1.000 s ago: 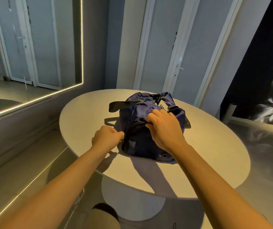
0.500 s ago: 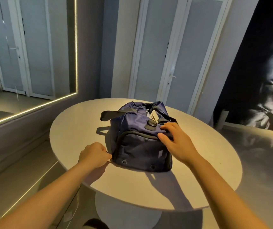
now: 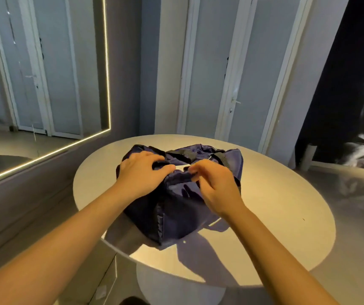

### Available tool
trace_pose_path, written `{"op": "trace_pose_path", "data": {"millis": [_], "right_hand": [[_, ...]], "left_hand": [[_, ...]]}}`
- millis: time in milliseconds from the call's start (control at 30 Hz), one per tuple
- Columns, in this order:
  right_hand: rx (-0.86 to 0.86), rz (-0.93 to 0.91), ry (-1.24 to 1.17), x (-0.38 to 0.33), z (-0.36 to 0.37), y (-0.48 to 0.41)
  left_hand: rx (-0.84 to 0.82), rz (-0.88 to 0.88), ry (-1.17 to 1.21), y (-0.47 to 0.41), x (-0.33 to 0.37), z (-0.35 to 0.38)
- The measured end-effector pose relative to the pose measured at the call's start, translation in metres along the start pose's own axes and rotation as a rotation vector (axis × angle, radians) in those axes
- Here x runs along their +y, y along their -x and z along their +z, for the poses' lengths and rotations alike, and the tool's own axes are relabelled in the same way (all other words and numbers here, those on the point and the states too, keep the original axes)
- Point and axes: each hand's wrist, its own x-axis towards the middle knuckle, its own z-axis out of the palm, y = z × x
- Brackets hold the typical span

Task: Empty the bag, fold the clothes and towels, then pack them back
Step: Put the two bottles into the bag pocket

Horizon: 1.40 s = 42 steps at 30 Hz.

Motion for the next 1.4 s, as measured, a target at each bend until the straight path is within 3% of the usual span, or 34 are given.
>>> {"op": "trace_pose_path", "data": {"millis": [67,167,267,400,533,633,733,833,900,967,1033,1100,1300,1400], "right_hand": [[0.074,0.087,0.043,0.028,-0.003,-0.015],[-0.184,0.172,0.295,0.067,-0.001,-0.038],[-0.39,0.126,0.457,0.094,0.004,-0.045],[-0.369,0.005,0.584,0.087,-0.001,-0.025],[-0.346,0.024,0.652,0.052,0.005,0.007],[-0.371,0.105,0.625,0.03,0.016,0.025],[-0.367,0.099,0.603,0.024,0.019,0.04],[-0.36,0.098,0.395,0.029,0.012,0.054],[-0.3,0.143,0.194,0.035,0.001,0.055],[-0.082,0.176,0.069,0.046,-0.014,0.042],[0.131,0.202,0.163,0.058,-0.03,0.014],[0.167,0.285,0.367,0.076,-0.04,-0.023],[-0.316,0.502,0.771,0.127,-0.029,-0.094],[-0.291,0.532,0.775,0.136,-0.024,-0.101]], "left_hand": [[-0.088,-0.003,-0.024,0.006,-0.01,0.005],[-0.092,0.044,-0.014,0.01,-0.024,0.008],[-0.124,0.08,-0.015,0.009,-0.033,0.004],[-0.144,0.092,0.047,-0.005,-0.054,-0.013],[0.066,-0.027,0.076,-0.013,-0.046,-0.033],[0.25,0.17,-0.001,0.005,-0.004,-0.023],[0.104,0.415,-0.208,0.034,0.022,0.02],[0.043,0.45,-0.362,0.054,0.016,0.067],[0.037,0.444,-0.398,0.061,0.005,0.084],[0.041,0.463,-0.418,0.065,-0.003,0.093],[0.041,0.468,-0.422,0.067,-0.006,0.097],[0.038,0.458,-0.412,0.066,-0.006,0.097],[0.061,0.437,-0.374,0.064,-0.009,0.098],[0.045,0.425,-0.363,0.063,-0.009,0.098]]}}
